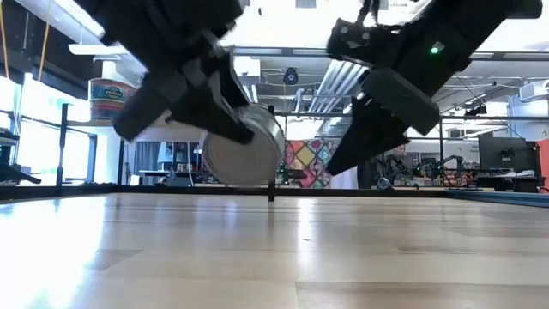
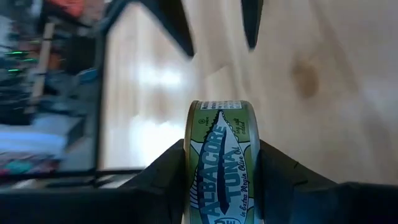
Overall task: Stack canned seafood by type on shelf
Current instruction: Stack the green blue tuna can on top of the other green blue tuna can on the shelf
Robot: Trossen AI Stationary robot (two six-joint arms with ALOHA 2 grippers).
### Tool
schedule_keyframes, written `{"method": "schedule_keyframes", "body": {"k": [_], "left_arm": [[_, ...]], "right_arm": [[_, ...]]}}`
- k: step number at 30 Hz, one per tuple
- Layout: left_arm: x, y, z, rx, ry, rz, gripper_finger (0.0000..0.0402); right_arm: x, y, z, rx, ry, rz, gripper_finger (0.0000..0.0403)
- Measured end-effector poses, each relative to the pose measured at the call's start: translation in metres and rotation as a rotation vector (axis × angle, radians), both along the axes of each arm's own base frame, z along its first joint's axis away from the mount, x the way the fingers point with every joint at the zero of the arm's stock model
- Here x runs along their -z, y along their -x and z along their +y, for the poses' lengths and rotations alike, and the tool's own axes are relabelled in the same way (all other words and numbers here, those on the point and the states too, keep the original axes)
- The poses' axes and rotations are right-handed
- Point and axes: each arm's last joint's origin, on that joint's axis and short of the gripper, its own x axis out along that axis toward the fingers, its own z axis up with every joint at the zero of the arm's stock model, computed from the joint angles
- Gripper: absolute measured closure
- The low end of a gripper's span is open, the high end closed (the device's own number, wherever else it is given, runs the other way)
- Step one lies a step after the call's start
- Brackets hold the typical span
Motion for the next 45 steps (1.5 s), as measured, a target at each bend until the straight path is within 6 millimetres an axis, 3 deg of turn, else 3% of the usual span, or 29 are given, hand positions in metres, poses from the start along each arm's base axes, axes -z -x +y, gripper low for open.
{"method": "schedule_keyframes", "body": {"k": [5,10,18,23,27,32,39,45], "left_arm": [[-0.025,0.010,0.001,-0.078,-0.126,-0.034,0.0276],[-0.057,0.013,0.025,-0.147,-0.248,-0.068,0.0276],[-0.100,0.004,0.110,-0.304,-0.357,-0.032,0.0276],[-0.106,-0.007,0.166,-0.321,-0.369,0.026,0.0276],[-0.109,-0.009,0.193,-0.345,-0.364,0.024,0.0276],[-0.109,-0.009,0.203,-0.316,-0.335,0.031,0.0275],[-0.107,-0.009,0.202,-0.281,-0.294,0.025,0.0197],[-0.104,-0.008,0.201,-0.257,-0.271,0.043,0.0165]], "right_arm": [[-0.005,0.014,0.011,0.067,0.045,-0.027,0.0145],[-0.006,0.020,0.023,0.091,0.080,-0.091,0.0145],[-0.009,0.024,0.030,0.105,0.144,-0.152,0.0145],[-0.009,0.024,0.030,0.106,0.144,-0.152,0.0144],[-0.009,0.024,0.030,0.106,0.143,-0.152,0.0144],[-0.009,0.024,0.030,0.105,0.142,-0.151,0.0144],[-0.009,0.024,0.030,0.104,0.141,-0.151,0.0144],[-0.009,0.024,0.030,0.105,0.140,-0.152,0.0144]]}}
